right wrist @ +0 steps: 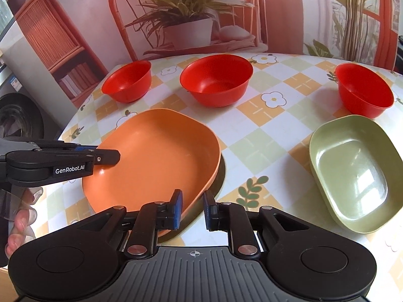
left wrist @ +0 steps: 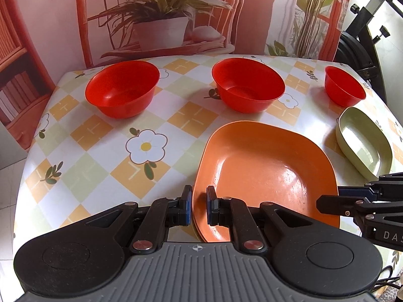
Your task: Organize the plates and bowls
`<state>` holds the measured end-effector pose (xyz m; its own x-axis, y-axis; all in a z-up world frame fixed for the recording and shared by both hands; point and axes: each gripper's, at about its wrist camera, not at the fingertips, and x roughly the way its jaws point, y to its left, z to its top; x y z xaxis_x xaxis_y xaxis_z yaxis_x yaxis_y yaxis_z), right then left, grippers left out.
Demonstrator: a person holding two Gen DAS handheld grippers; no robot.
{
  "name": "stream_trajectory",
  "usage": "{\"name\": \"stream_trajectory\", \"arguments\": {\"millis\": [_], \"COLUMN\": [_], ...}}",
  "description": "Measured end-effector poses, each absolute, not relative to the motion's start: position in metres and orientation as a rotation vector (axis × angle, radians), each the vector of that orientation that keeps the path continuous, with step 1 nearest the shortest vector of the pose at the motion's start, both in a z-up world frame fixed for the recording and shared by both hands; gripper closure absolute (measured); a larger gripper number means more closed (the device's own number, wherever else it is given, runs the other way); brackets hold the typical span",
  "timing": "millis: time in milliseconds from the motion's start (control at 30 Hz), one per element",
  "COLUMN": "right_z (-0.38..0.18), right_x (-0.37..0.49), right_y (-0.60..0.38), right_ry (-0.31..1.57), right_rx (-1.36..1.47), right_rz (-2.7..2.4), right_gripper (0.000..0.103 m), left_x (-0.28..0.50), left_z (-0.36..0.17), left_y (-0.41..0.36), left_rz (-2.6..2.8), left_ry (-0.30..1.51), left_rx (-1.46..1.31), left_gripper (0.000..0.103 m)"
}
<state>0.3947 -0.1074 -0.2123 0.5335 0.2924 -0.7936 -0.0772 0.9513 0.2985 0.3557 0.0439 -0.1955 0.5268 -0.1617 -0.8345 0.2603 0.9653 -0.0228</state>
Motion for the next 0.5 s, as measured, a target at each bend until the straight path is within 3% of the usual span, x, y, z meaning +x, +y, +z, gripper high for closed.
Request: {"name": "stream_trajectory", "arguments": {"millis": [500], "right_z": [-0.2167], "right_x": [0.3974], "right_y": [-0.1011], "right_ry": [1.0], "right_rx": [0.197], "right_rz": [0.216], "right_gripper": [0.087], "left_x": [0.3576], "left_z": [-0.2038], "left_y": [0.042], "left_rz": [-0.246], "left_ry": [0.966], "left_rx": [0.142], "left_gripper": [0.09]}}
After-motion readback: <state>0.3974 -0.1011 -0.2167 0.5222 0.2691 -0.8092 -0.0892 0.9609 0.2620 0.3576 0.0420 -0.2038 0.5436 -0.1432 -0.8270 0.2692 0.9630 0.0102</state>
